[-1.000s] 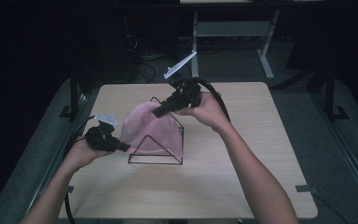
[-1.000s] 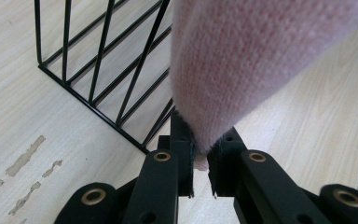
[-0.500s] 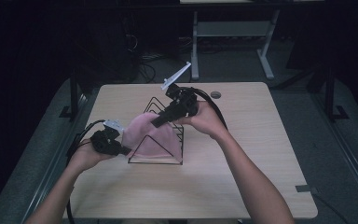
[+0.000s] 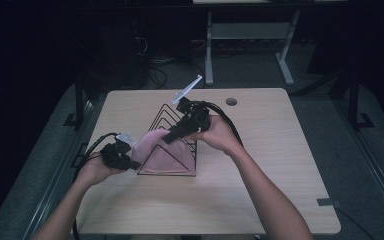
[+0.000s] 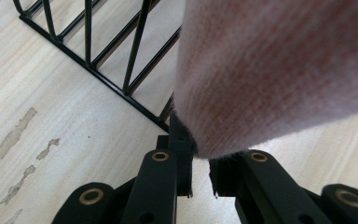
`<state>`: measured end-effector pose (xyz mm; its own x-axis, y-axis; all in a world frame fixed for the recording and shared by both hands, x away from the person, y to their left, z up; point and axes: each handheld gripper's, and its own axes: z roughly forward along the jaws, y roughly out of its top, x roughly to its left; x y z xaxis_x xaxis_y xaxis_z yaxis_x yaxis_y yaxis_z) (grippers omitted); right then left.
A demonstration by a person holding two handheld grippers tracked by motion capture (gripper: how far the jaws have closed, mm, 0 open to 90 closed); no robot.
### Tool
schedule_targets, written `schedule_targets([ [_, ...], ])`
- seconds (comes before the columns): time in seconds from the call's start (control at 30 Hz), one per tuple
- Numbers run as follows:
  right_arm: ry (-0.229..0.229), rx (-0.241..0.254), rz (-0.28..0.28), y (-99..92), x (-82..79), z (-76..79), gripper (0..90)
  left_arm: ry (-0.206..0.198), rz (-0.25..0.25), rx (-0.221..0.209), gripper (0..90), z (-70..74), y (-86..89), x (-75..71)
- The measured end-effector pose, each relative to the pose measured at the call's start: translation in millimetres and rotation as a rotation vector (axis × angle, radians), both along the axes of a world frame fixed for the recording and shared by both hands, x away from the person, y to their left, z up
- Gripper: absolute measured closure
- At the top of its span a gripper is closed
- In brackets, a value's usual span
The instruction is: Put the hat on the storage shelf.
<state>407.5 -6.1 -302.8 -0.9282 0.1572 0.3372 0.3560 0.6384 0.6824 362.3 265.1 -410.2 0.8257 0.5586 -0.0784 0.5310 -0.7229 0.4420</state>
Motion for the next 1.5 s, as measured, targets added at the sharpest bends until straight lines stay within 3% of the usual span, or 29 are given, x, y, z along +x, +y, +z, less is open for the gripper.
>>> schedule_targets([
  [0.43, -0.047, -0.02, 0.0, 0.2, -11.4, -2.6, 62.8, 0.002, -0.012, 0.063, 81.6, -4.7, 0.5, 0.6],
  [0.77, -0.062, 0.009, -0.018, -8.6, -16.9, -7.2, 60.2, 0.008, -0.014, 0.083, 81.6, -8.4, -0.3, 0.6],
  [0.87, -0.076, 0.008, -0.023, -12.2, -17.9, -7.4, 64.9, 0.015, -0.008, 0.078, 80.9, -9.5, -0.1, 0.3],
  [0.97, -0.093, 0.002, -0.009, -11.1, -21.1, -5.6, 81.1, 0.039, -0.006, 0.041, 72.2, -7.9, 2.4, 0.7],
  [1.07, -0.112, -0.006, -0.005, -9.9, -22.0, -4.4, 82.6, 0.047, 0.012, 0.017, 73.3, -6.1, 5.5, 0.2],
  [1.13, -0.126, 0.002, -0.005, -9.8, -22.4, -2.0, 83.5, 0.05, 0.01, 0.007, 81.5, -5.1, 7.0, 0.0],
  [1.5, -0.108, -0.014, 0.012, -7.1, -24.0, -4.9, 83.7, 0.036, -0.001, 0.034, 84.6, -8.6, 2.3, 1.8],
])
